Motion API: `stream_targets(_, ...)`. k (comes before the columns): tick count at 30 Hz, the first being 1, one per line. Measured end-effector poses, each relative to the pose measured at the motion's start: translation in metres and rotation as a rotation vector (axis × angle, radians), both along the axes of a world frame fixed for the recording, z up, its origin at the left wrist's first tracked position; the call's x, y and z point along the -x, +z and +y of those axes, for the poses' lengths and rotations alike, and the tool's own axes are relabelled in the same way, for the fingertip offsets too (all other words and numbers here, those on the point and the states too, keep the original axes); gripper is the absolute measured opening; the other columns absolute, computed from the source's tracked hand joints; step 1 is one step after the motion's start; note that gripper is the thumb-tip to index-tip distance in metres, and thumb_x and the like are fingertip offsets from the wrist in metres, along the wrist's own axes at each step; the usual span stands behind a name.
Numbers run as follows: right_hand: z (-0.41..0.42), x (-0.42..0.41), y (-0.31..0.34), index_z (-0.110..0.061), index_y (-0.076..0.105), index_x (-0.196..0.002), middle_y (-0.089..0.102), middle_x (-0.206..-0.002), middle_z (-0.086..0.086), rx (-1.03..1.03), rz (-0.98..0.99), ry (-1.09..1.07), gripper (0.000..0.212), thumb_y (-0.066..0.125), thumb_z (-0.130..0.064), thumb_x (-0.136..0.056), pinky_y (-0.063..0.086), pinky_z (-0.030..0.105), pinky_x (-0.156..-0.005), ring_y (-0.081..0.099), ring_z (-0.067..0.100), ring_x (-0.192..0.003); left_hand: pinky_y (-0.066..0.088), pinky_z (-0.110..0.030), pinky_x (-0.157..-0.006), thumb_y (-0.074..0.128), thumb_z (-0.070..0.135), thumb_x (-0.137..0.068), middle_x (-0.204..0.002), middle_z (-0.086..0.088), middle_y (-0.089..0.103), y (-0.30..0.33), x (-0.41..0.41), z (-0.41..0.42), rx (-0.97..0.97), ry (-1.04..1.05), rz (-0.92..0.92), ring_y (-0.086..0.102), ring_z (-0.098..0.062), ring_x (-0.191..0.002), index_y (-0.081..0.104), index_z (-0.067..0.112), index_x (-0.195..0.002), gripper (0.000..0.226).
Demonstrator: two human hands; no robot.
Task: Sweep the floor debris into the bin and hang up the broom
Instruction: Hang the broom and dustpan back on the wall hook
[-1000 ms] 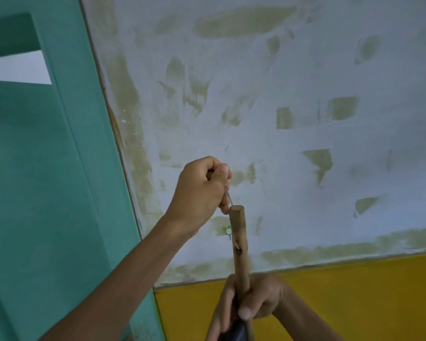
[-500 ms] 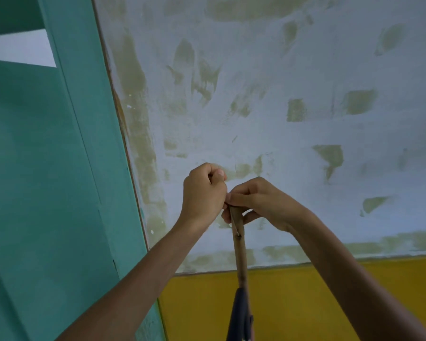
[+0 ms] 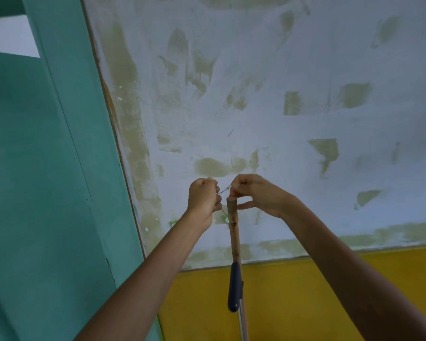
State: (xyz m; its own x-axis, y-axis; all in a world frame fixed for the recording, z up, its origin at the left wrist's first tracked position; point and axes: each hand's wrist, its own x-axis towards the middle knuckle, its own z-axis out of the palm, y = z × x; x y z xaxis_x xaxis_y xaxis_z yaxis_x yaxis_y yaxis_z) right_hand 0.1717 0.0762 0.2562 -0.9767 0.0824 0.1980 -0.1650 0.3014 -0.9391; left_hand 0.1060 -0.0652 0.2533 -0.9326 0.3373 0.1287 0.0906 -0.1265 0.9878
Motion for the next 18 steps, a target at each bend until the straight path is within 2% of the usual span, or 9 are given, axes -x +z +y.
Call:
stream_targets(2,0.007,0.005,-0.004,-0.01,0.054,-0.079,0.06,-0.085,0.006,0.031,0.001,0.006,0.022,0.045,-0.006,-0.099,0.048,0.056,-0.098,0.061,0.02,-0.09,0.023,-0.022,-0.037,0.041,0.0,-0.089,-0.064,-0.004,0.041,-0.005,0.008,-0.006,0.049,-0.079,-0.051,0.03,-0.011,-0.039,0.045,0.01,-0.071,0.021)
stream_targets(4,0.01,0.011,-0.013,-0.01,0.054,-0.081,0.059,-0.082,0.004,0.015,-0.022,0.037,0.022,0.044,-0.005,-0.099,0.051,0.054,-0.094,0.061,0.019,-0.084,0.027,-0.022,-0.039,0.052,0.003,-0.088,-0.063,-0.004,0.043,-0.012,0.017,-0.01,0.167,-0.134,-0.032,0.035,-0.012,-0.04,0.049,0.011,-0.071,0.019)
stream_targets(7,0.011,0.023,-0.032,-0.008,0.054,-0.081,0.058,-0.081,0.006,0.006,-0.073,0.052,0.021,0.043,0.0,-0.097,0.054,0.051,-0.091,0.058,0.02,-0.081,0.039,-0.027,-0.046,0.06,0.005,-0.084,-0.071,-0.007,0.052,-0.023,0.031,-0.013,0.407,-0.169,0.066,0.048,-0.017,-0.052,0.058,0.007,-0.084,0.003)
stream_targets(10,0.013,0.035,-0.053,-0.007,0.054,-0.079,0.058,-0.083,0.009,-0.028,-0.133,0.069,0.021,0.044,0.002,-0.096,0.053,0.05,-0.09,0.058,0.023,-0.084,0.044,-0.027,-0.053,0.059,0.0,-0.079,-0.072,-0.012,0.061,-0.041,0.046,-0.013,0.63,-0.189,0.154,0.054,-0.02,-0.06,0.069,-0.003,-0.091,0.016)
stream_targets(13,0.014,0.047,-0.073,-0.006,0.055,-0.079,0.059,-0.083,0.009,-0.014,-0.181,0.051,0.021,0.045,0.0,-0.096,0.053,0.051,-0.091,0.059,0.024,-0.084,0.046,-0.026,-0.052,0.058,0.005,-0.081,-0.066,-0.008,0.063,-0.06,0.053,-0.007,0.636,-0.184,0.149,0.058,-0.018,-0.057,0.071,-0.001,-0.082,0.014)
stream_targets(18,0.023,0.066,-0.104,-0.006,0.054,-0.078,0.06,-0.083,0.009,-0.003,-0.222,0.01,0.022,0.044,0.001,-0.097,0.053,0.05,-0.093,0.061,0.022,-0.084,0.059,-0.029,-0.056,0.06,0.004,-0.088,-0.071,-0.009,0.063,-0.086,0.07,0.011,0.444,-0.233,-0.066,0.067,-0.017,-0.061,0.066,0.003,-0.085,0.007)
